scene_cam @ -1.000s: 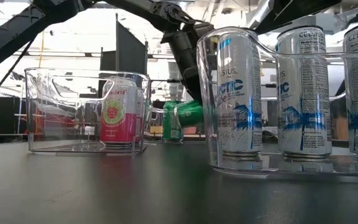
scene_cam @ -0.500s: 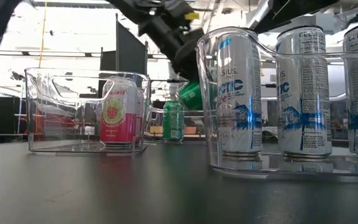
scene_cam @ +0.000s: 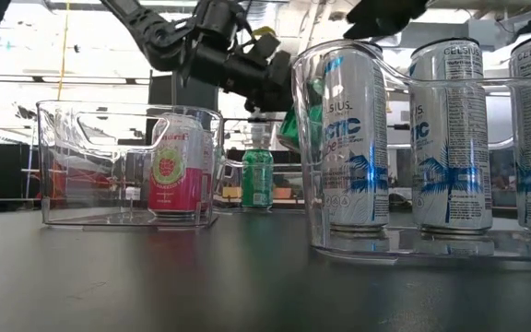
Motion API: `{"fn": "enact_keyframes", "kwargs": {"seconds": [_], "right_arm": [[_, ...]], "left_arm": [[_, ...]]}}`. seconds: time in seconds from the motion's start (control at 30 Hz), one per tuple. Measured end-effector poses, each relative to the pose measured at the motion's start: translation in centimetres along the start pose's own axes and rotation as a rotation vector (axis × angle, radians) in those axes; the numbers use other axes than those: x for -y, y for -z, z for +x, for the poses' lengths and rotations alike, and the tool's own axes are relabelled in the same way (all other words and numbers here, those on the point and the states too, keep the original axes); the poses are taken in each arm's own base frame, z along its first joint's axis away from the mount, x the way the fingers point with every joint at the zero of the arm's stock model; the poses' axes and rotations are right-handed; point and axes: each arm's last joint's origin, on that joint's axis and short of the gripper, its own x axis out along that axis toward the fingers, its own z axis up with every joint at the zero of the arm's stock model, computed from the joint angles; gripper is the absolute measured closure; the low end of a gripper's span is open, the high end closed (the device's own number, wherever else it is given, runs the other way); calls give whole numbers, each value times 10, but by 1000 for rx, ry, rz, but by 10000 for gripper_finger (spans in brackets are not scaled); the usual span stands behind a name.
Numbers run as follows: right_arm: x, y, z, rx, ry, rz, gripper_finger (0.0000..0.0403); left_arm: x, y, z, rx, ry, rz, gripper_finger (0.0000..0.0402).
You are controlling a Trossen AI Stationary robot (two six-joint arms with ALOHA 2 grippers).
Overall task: Sort soda cans
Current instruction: Put the green soda can into the top transparent bin
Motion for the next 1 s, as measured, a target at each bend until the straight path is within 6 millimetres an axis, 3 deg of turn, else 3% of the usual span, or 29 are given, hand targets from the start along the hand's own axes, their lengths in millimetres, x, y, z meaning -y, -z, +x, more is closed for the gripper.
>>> {"fn": "enact_keyframes", "kwargs": {"seconds": [0.13,0.3,0.6,1.0], "right_arm": [[24,-4,5,-4,31,61,71],[52,-7,12,-13,61,130,149],[74,-15,49,-122,76,106,386],[80,-31,101,-323,61,93,400]], "left_arm": [[4,11,-7,84,-14,-37,128],[10,18,-13,134,-25,-39,128],[13,27,-15,151,-24,-32,128],[8,28,-15,139,-57,-5,128]]}}
